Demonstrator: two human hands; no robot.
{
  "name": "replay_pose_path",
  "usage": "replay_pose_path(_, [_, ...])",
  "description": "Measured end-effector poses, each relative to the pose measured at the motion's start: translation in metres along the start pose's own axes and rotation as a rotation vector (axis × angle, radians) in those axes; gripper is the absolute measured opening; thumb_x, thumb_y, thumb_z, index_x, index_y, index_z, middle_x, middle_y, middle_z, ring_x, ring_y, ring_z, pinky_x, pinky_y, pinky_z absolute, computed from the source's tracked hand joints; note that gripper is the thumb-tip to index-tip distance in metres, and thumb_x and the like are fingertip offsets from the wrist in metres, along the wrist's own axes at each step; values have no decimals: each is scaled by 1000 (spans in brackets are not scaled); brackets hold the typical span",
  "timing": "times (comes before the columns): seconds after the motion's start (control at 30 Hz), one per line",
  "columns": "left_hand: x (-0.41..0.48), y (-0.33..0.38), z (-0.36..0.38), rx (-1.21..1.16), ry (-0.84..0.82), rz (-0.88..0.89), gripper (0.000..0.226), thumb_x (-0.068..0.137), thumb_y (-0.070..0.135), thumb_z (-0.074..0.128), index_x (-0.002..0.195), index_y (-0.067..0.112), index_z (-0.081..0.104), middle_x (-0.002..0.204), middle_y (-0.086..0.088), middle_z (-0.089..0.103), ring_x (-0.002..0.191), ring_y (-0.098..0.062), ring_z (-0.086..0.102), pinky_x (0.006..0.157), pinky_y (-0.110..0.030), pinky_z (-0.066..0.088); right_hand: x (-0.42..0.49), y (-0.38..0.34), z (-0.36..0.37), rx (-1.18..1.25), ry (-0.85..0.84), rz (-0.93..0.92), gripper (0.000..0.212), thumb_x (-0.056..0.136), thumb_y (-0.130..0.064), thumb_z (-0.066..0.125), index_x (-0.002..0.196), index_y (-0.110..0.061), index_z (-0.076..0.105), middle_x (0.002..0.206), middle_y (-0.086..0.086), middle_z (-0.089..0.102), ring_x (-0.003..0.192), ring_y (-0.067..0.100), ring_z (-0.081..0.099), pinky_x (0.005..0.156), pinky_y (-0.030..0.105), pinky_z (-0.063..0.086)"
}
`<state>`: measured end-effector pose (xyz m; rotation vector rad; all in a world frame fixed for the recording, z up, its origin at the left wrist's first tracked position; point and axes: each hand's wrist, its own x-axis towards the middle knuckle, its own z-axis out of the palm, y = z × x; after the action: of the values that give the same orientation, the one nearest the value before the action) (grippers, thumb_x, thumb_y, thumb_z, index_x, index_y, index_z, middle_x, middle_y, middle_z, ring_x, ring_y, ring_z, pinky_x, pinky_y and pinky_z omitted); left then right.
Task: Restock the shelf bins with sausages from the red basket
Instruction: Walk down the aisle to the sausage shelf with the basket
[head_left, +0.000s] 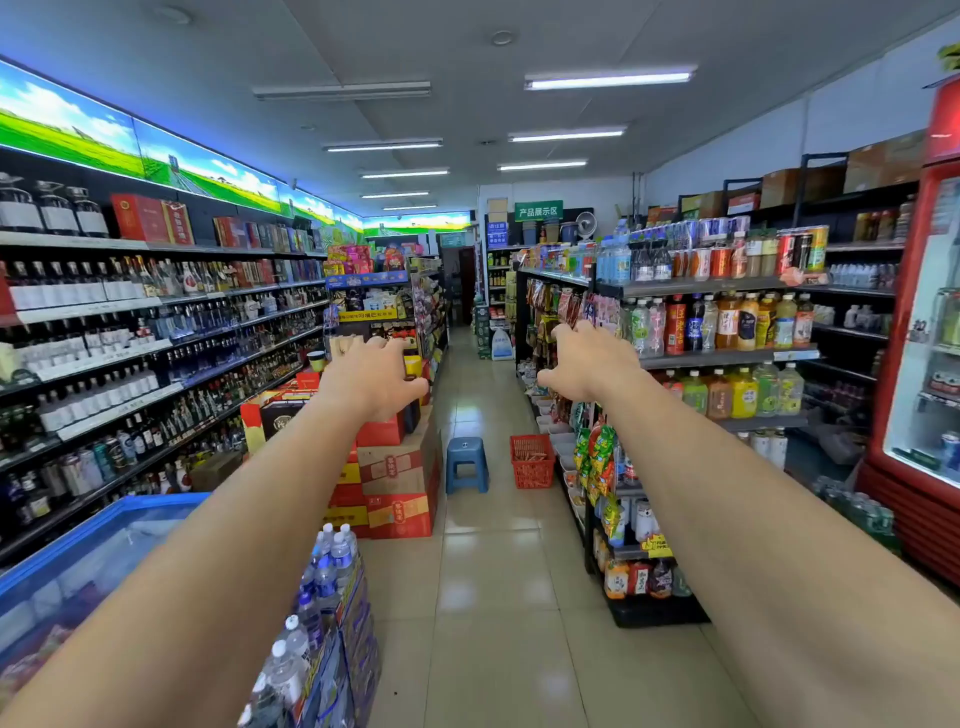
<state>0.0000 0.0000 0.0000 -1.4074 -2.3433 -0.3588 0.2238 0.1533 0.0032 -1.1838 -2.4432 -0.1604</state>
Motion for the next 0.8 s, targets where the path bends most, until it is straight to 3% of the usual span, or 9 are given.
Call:
replay_pose_path(0.2, [63, -5, 29, -46, -16, -55, 75, 91, 58, 48, 153, 20, 32, 152, -11, 41, 137, -35, 41, 101, -53, 46, 60, 17, 24, -16, -21, -21, 60, 91, -54, 54, 138, -18, 43, 135, 13, 46, 121, 36, 50, 94, 48, 45])
replay_pose_path(0.43, [161, -40, 141, 4, -59, -49, 74, 92, 59, 49, 151, 17, 34, 152, -10, 42, 132, -33, 47, 96, -51, 52, 177, 3, 123, -73, -66, -45, 65, 90, -55, 54, 142, -19, 41, 139, 13, 46, 125, 35, 49, 93, 49, 47])
replay_pose_path(0.6, [273, -80, 210, -23, -86, -35, 67, 90, 57, 50, 145, 19, 41, 142, -8, 49, 128, -32, 48, 93, -49, 49, 298, -19, 186, -157, -116, -58, 60, 90, -55, 55, 137, -18, 44, 134, 11, 47, 122, 35, 49, 87, 48, 44])
replay_pose_path(0.8, [438, -117, 239, -35, -48, 16, 63, 92, 54, 48, 146, 21, 40, 139, -7, 50, 124, -31, 50, 90, -48, 50, 457, -32, 218, -95, -102, -56, 63, 90, -54, 55, 140, -19, 41, 136, 12, 46, 121, 35, 50, 89, 48, 46])
